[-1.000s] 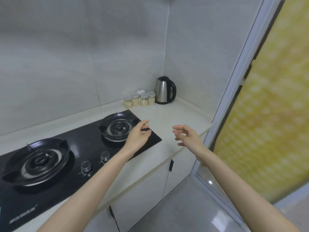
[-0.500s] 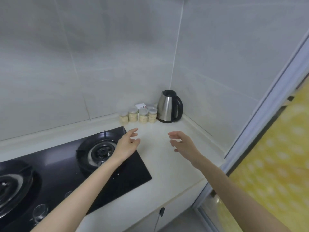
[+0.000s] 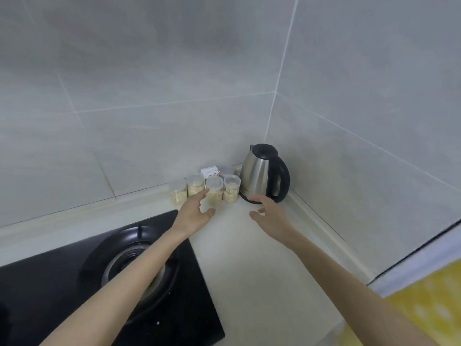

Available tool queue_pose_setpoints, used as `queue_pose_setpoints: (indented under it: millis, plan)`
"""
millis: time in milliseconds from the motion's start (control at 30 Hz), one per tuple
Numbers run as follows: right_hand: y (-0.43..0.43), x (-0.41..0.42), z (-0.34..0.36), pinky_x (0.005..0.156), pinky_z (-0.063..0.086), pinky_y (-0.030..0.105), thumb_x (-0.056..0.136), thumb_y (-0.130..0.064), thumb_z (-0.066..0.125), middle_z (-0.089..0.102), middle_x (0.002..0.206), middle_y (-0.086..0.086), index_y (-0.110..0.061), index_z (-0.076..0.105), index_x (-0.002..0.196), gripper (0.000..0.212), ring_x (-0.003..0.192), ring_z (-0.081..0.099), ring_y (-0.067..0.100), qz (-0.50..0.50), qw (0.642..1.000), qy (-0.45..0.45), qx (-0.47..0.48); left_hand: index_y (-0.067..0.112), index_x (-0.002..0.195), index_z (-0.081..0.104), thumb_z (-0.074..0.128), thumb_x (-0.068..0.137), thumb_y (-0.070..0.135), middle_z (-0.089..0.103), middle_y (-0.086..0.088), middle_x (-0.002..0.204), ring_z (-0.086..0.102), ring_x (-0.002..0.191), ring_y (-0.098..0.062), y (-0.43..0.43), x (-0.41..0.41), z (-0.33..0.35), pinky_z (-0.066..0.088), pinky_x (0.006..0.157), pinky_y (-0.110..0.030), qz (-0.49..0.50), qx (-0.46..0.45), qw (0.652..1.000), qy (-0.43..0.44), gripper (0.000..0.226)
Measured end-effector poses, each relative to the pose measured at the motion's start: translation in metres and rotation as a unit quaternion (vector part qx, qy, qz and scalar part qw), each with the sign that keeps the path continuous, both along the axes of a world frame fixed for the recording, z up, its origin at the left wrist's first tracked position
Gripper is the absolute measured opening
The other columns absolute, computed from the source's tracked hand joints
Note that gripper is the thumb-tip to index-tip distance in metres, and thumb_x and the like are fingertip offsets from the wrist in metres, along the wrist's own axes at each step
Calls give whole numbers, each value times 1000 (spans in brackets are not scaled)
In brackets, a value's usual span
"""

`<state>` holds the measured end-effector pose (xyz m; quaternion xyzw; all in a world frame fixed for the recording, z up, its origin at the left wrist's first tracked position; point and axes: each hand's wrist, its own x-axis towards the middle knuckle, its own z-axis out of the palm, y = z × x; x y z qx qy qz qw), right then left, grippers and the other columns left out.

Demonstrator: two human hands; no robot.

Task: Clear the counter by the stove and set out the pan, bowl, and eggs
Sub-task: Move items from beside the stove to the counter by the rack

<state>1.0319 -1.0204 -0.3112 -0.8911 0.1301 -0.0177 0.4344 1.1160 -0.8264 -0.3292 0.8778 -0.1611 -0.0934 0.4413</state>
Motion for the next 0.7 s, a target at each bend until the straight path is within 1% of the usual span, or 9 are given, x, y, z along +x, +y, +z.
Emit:
queue_pose_setpoints:
  millis: [67, 133, 167, 233, 300, 433, 500, 600, 700]
  plan:
    - [-6, 22, -7, 93, 32, 20, 93, -15, 54, 44, 138, -6, -21, 44, 135, 43, 121, 45, 13, 15, 1000, 6, -18, 18, 145, 32, 62, 89, 21, 39, -1, 147, 40, 132, -20, -7, 16, -5, 32, 106, -26, -10, 22, 1000, -6, 64]
    - [-12, 47, -16, 96, 30, 19, 91, -14, 56, 45, 137, -3, -20, 45, 135, 46, 126, 43, 14, 37, 998, 10, -40, 19, 147, 31, 64, 87, 22, 37, -1, 149, 39, 133, -20, -14, 34, -12, 31, 108, -27, -14, 42, 999, -9, 68]
    - [-14, 55, -20, 99, 32, 21, 90, -14, 57, 46, 137, -1, -20, 46, 135, 47, 127, 43, 16, 48, 997, 8, -51, 19, 147, 31, 65, 86, 21, 38, -2, 148, 39, 133, -19, -16, 40, -14, 30, 106, -23, -17, 48, 999, -14, 69]
    - [-18, 80, -29, 107, 35, 30, 87, -13, 59, 45, 137, 2, -18, 47, 134, 49, 128, 43, 19, 73, 995, 6, -65, 17, 146, 32, 67, 84, 20, 39, -3, 146, 39, 131, -16, -22, 56, -21, 26, 100, -13, -17, 63, 998, -25, 71]
    - [-20, 103, -35, 108, 35, 37, 86, -11, 59, 44, 139, 4, -17, 46, 134, 50, 128, 42, 23, 92, 992, 5, -89, 16, 145, 33, 68, 83, 20, 40, -3, 145, 39, 130, -15, -28, 69, -26, 22, 97, -9, -17, 83, 996, -32, 72]
    - [-32, 154, -55, 107, 33, 33, 82, -4, 56, 41, 139, 4, -15, 47, 130, 50, 129, 37, 26, 151, 978, -5, -146, 16, 146, 31, 70, 80, 21, 36, -3, 148, 35, 134, -18, -45, 101, -43, 24, 106, -19, 1, 125, 992, -35, 77]
    - [-41, 178, -65, 108, 31, 32, 84, -5, 55, 38, 140, 5, -15, 46, 130, 48, 132, 33, 25, 177, 967, 9, -181, 18, 147, 28, 70, 79, 23, 32, -1, 150, 33, 136, -21, -56, 115, -49, 27, 111, -27, 13, 145, 989, -24, 80]
    - [-50, 207, -79, 110, 30, 33, 85, -4, 54, 35, 142, 8, -16, 40, 136, 53, 134, 30, 28, 205, 951, 36, -229, 21, 148, 25, 68, 81, 22, 26, 3, 153, 31, 136, -25, -73, 133, -57, 33, 109, -36, 13, 191, 981, -8, 80]
    - [-55, 227, -91, 103, 37, 35, 85, -3, 55, 29, 142, 11, -15, 36, 138, 58, 130, 33, 30, 226, 936, 47, -266, 22, 148, 22, 66, 82, 23, 23, 6, 153, 30, 133, -25, -90, 149, -67, 37, 101, -33, 23, 239, 971, -9, 79]
